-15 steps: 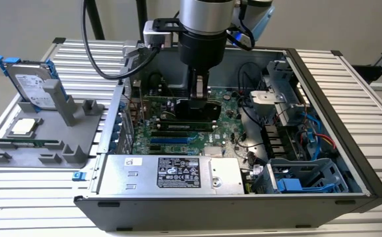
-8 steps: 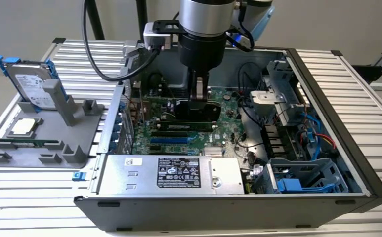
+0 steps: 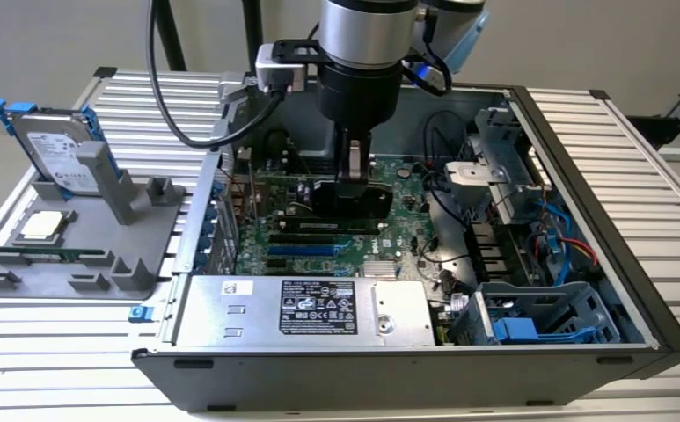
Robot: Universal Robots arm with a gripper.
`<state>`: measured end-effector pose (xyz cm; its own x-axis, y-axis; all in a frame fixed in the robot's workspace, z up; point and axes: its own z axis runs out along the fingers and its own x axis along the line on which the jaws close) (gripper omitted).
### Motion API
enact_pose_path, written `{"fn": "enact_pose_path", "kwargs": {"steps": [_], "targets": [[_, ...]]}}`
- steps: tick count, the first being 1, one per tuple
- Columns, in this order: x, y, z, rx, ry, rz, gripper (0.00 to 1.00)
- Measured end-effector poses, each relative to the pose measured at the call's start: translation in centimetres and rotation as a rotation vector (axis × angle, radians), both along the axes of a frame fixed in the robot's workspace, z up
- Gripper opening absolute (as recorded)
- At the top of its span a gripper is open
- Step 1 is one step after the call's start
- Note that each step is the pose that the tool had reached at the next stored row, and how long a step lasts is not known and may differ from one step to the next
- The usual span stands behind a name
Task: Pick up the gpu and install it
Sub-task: 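Insert the gpu into the slot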
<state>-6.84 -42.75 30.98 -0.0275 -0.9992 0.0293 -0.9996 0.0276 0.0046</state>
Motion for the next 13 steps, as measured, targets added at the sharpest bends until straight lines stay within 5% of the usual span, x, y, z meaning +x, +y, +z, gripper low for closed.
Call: {"fn": "enact_pose_path", "kwargs": {"steps": [13], "targets": [[0.00,0.00,-0.42,-0.0069,0.0000,0.000,0.00]]}}
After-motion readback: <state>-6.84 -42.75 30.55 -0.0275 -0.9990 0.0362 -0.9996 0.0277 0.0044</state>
